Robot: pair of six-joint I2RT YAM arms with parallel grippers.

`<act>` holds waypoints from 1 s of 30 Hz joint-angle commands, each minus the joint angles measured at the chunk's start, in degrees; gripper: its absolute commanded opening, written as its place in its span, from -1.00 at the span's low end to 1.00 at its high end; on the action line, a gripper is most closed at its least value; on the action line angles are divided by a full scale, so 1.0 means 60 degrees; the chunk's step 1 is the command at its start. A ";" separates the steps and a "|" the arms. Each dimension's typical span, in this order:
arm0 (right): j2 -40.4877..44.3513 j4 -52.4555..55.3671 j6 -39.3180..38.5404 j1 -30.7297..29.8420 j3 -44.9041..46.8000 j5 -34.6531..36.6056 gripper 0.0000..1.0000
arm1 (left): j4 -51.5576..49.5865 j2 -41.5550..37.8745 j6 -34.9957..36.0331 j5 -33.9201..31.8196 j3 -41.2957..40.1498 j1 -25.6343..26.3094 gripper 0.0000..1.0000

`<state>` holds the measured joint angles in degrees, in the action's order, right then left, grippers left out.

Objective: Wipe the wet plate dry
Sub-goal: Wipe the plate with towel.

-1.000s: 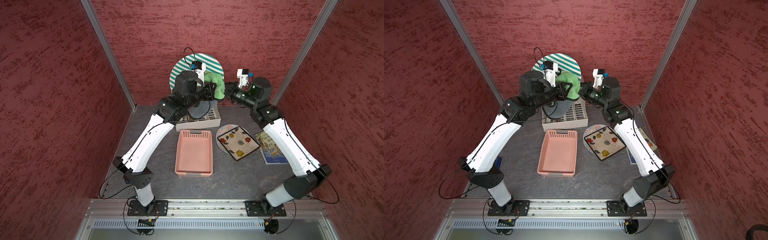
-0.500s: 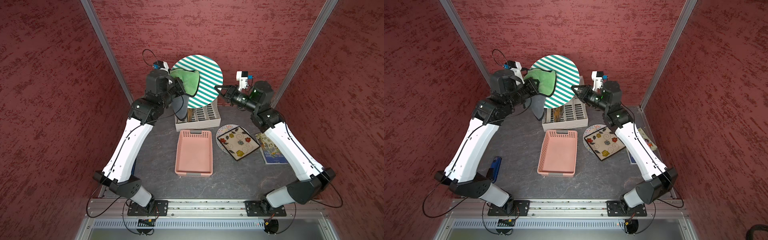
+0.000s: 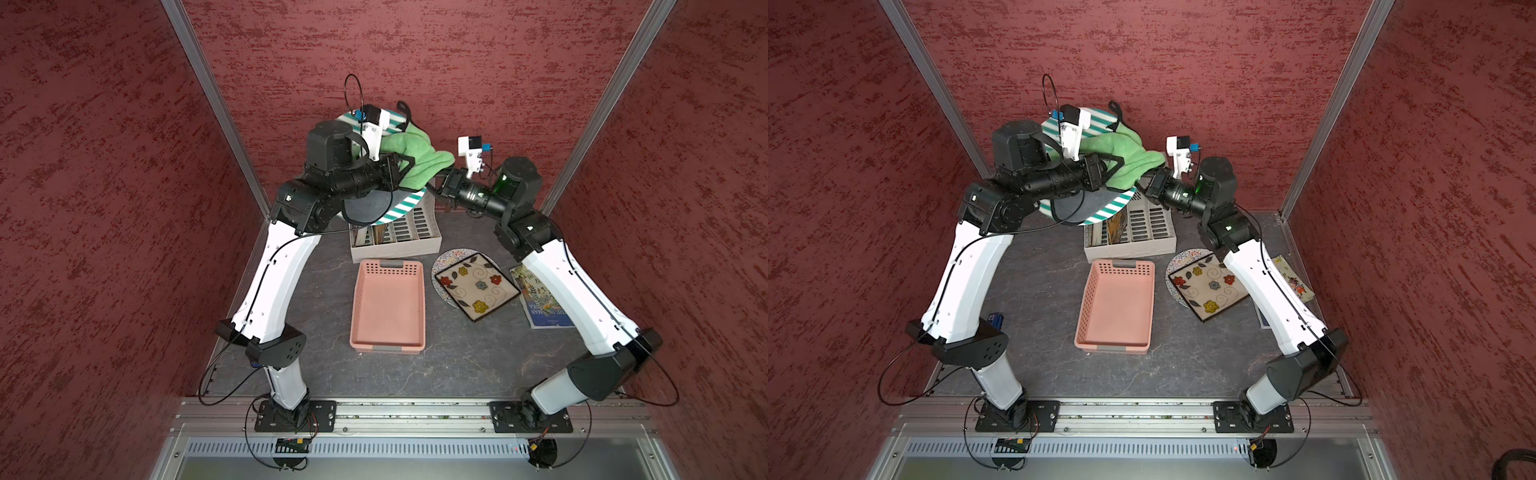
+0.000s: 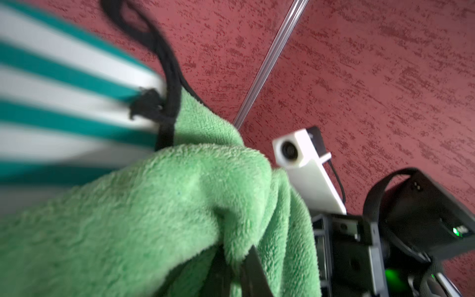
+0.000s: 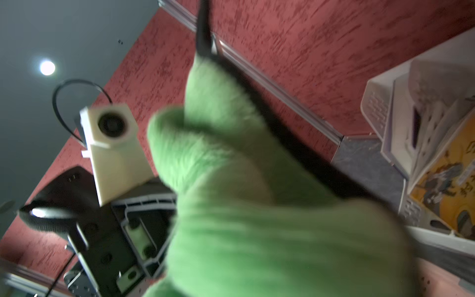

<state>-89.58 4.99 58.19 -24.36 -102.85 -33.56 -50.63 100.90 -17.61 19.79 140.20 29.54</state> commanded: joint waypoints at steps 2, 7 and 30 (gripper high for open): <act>0.0343 -0.1751 0.0381 0.0480 -0.0816 0.0019 -1.00 | -0.0913 -0.0885 -0.0185 -0.1321 -0.1132 -0.0615 -1.00; 0.0832 -0.0931 -0.0823 -0.0224 0.0116 -0.1277 -1.00 | 0.0124 -0.1651 -0.0865 -0.1801 -0.2134 -0.1716 -1.00; 0.1095 -0.5061 0.3641 0.2400 0.1491 -0.0660 -1.00 | 0.9147 -0.3458 -0.7351 0.1658 -0.6619 -0.2622 -1.00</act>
<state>-84.16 -2.85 63.66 -9.34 -97.47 -34.68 -18.46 83.09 -47.35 26.96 104.09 14.72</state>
